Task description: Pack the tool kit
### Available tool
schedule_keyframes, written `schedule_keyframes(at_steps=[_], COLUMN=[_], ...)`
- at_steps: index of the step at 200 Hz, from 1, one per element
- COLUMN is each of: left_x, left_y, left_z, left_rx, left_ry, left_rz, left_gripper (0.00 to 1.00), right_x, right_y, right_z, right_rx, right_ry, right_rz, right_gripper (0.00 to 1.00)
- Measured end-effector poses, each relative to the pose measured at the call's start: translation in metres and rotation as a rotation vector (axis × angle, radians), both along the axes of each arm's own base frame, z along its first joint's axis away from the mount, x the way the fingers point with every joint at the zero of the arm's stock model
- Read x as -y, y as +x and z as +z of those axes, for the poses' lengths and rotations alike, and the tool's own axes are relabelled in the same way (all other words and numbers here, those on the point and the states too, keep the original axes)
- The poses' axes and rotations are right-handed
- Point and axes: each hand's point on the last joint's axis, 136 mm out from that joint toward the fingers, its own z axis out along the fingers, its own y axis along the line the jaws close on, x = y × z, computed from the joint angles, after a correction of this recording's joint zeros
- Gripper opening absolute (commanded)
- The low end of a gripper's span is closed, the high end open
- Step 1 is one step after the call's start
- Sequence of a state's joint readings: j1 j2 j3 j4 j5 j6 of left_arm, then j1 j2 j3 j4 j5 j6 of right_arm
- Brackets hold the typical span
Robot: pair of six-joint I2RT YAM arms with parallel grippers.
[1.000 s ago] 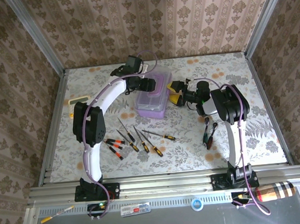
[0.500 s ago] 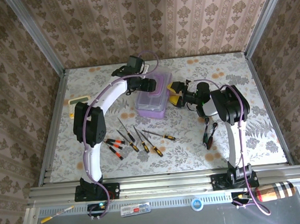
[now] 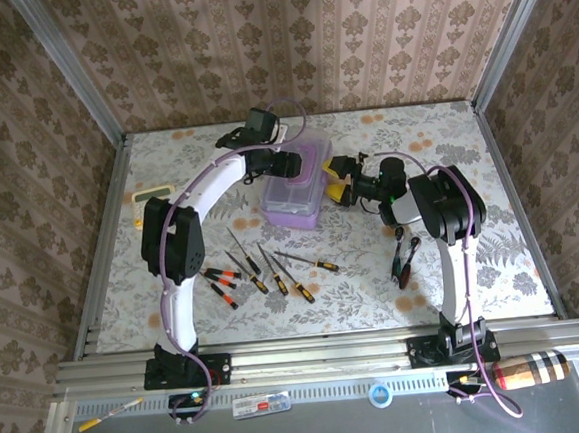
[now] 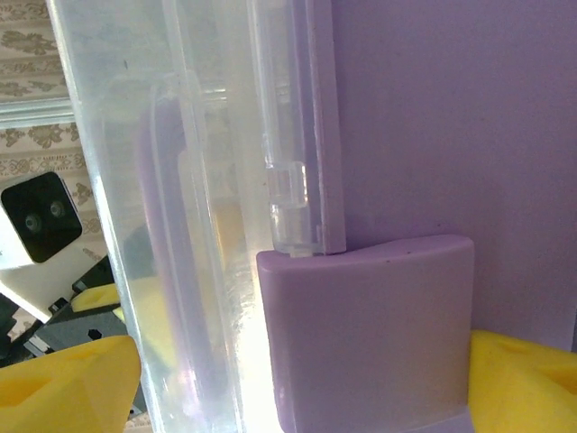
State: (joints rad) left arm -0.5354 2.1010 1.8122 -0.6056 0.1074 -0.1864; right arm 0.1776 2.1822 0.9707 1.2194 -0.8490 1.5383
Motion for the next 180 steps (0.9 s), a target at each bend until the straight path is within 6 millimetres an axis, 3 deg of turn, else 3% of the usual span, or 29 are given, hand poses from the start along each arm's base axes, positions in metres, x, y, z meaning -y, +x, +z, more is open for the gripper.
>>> schedule_keyframes(at_steps=[55, 107, 119, 138, 154, 165, 180], left_x=[-0.002, 0.0, -0.001, 0.001, 0.001, 0.002, 0.002], left_y=[0.002, 0.005, 0.008, 0.007, 0.007, 0.007, 0.007], left_z=[-0.002, -0.002, -0.003, -0.004, -0.004, -0.003, -0.001], left_rx=[0.004, 0.022, 0.036, 0.049, 0.053, 0.054, 0.053], left_ry=[0.009, 0.018, 0.031, 0.046, 0.052, 0.052, 0.052], left_rz=[0.024, 0.05, 0.059, 0.061, 0.062, 0.062, 0.061], left_gripper=[0.59, 0.59, 0.59, 0.59, 0.59, 0.59, 0.58], right_x=[0.004, 0.025, 0.036, 0.053, 0.064, 0.068, 0.069], right_y=[0.004, 0.007, 0.01, 0.012, 0.01, 0.008, 0.003], right_z=[0.004, 0.008, 0.027, 0.077, 0.106, 0.112, 0.101], right_rx=[-0.064, -0.08, -0.038, 0.104, 0.195, 0.216, 0.193], right_ry=[0.014, 0.015, 0.033, 0.056, 0.066, 0.067, 0.06], right_rz=[-0.029, -0.077, -0.097, -0.128, -0.147, -0.154, -0.157], right_gripper=[0.91, 0.91, 0.91, 0.91, 0.9, 0.89, 0.89])
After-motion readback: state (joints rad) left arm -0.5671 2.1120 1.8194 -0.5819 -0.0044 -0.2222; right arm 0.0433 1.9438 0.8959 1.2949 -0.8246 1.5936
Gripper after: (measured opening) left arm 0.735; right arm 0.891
